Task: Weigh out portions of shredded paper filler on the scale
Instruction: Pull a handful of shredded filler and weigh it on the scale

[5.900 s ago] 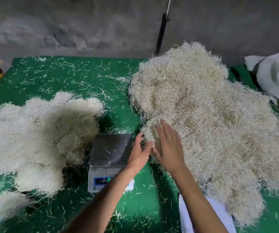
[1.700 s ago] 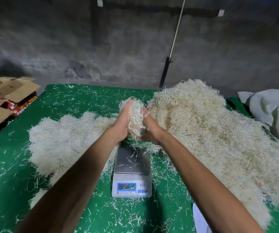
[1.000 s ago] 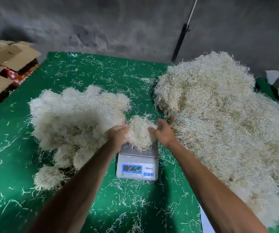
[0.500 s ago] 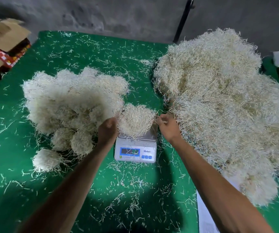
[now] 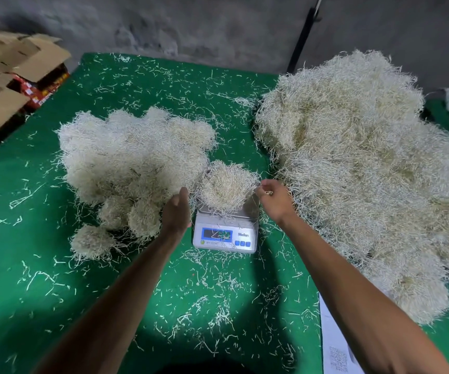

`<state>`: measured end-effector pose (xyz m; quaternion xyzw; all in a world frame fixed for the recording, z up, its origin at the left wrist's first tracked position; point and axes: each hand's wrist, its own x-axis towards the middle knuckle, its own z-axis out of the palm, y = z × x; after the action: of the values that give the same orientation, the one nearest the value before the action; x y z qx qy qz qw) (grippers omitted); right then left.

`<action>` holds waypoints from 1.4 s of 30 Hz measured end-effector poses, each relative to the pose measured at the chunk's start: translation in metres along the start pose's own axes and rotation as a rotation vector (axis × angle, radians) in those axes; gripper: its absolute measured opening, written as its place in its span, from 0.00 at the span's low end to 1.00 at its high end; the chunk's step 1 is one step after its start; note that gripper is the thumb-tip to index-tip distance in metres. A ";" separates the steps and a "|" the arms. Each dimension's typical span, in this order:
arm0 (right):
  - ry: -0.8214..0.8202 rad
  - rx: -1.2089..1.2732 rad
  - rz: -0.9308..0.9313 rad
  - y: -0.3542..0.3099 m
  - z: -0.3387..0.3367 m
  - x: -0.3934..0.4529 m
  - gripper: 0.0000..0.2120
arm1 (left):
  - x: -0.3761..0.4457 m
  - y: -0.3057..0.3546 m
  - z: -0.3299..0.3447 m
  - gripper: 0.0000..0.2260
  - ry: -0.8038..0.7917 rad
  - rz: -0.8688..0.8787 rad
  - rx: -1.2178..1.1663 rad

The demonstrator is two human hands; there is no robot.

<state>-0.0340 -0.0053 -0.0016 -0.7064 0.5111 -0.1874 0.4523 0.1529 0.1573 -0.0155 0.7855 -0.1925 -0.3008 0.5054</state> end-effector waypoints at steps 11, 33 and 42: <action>0.074 0.057 0.032 -0.006 0.023 0.038 0.04 | 0.036 0.006 0.022 0.28 -0.002 -0.138 -0.131; 0.070 0.176 0.257 -0.032 0.014 0.095 0.14 | 0.037 0.097 0.113 0.47 -0.350 -0.310 -0.146; 0.512 0.255 0.330 -0.039 -0.148 0.130 0.27 | 0.043 0.097 0.073 0.33 -0.114 -0.179 -0.191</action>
<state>-0.0671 -0.1852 0.0821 -0.4819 0.6881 -0.3457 0.4181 0.1363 0.0410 0.0382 0.7296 -0.1204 -0.4057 0.5373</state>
